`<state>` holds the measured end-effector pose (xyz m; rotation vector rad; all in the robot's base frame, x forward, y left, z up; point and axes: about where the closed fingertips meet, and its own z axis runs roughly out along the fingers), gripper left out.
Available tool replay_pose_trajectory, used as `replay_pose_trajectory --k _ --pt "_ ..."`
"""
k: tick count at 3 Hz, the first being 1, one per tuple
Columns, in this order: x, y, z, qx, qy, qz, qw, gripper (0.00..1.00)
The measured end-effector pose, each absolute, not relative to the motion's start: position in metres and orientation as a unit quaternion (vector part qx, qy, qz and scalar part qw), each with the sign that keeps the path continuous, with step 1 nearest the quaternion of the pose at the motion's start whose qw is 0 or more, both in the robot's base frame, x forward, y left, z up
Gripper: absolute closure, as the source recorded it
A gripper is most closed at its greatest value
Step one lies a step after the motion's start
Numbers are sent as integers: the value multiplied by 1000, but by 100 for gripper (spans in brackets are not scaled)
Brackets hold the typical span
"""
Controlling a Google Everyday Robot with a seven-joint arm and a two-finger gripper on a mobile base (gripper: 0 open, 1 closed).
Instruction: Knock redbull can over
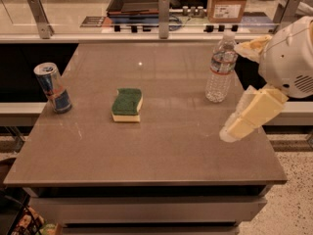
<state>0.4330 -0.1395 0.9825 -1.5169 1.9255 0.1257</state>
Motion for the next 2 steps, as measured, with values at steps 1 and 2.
replay_pose_trajectory --k 1,2 --pt "440 -98 971 -579 708 115 387 0" --pt "452 -54 960 -563 683 182 429 0"
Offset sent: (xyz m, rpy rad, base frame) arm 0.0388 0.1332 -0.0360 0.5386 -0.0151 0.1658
